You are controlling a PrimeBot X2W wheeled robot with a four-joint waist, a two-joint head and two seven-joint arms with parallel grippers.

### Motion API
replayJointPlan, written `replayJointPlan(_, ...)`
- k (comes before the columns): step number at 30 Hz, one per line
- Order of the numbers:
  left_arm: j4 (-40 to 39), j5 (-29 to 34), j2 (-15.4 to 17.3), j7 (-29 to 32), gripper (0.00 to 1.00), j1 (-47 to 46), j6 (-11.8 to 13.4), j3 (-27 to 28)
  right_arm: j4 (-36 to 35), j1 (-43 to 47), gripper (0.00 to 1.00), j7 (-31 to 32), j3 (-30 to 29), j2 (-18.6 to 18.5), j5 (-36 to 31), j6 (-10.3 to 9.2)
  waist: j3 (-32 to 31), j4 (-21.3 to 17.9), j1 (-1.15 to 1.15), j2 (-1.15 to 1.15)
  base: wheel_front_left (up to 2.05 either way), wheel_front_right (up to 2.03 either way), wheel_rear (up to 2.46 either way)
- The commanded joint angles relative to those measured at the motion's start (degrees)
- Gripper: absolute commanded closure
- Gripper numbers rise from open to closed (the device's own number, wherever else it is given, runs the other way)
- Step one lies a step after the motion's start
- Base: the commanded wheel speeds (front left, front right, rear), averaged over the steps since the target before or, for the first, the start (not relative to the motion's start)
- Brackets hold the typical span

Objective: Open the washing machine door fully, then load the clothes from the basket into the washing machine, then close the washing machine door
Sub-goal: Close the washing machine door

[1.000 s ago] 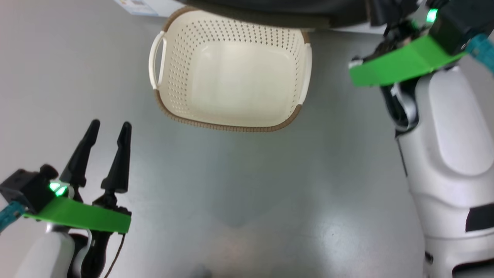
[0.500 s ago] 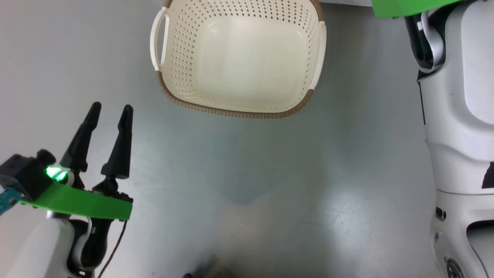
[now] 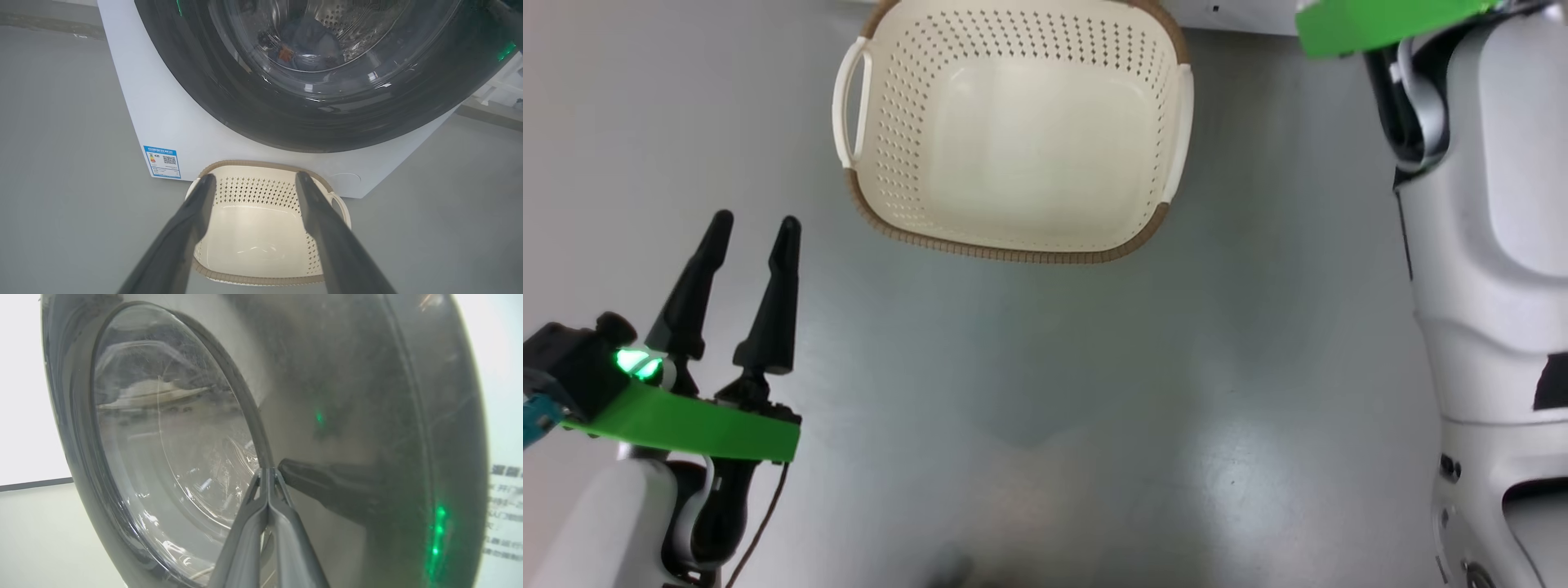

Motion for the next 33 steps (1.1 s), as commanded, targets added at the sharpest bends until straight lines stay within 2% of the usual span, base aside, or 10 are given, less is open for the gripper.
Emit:
replayJointPlan(1,-0.79,0.30,2.49,-0.36,0.00,0.29,-0.09,2.64,-1.51,2.67,1.00,-0.19,1.34,1.71,0.80,0.02,-1.35,-0.81,0.00,0.00,0.00,0.00,0.00)
replayJointPlan(17,-0.41,2.34,2.69,-0.36,0.00,4.86,-0.09,4.92,-3.10,20.24,1.00,-0.19,6.98,1.71,5.73,0.02,-11.08,-4.57,0.00,0.00,0.00,0.00,0.00)
replayJointPlan(30,-0.03,4.39,2.03,-0.36,0.00,8.71,-0.09,6.11,-5.09,32.19,1.00,-0.19,7.09,1.71,6.72,0.02,-18.39,-6.96,0.00,0.00,0.00,0.00,0.00)
replayJointPlan(31,0.04,4.59,1.89,-0.36,0.00,9.28,-0.09,6.20,-5.39,33.07,0.94,-0.19,6.84,1.71,7.04,0.02,-19.07,-7.17,0.00,0.00,0.00,0.00,0.00)
replayJointPlan(32,0.13,4.76,1.72,-0.36,0.00,9.83,-0.09,6.34,-5.68,33.96,0.68,-0.19,6.66,1.71,7.35,0.02,-19.76,-7.36,0.00,0.00,0.00,0.00,0.00)
replayJointPlan(33,0.27,4.92,1.48,-0.36,0.00,10.34,-0.09,6.63,-5.98,34.83,0.53,-0.19,6.41,1.71,7.49,0.02,-20.43,-7.54,0.00,0.00,0.00,0.00,0.00)
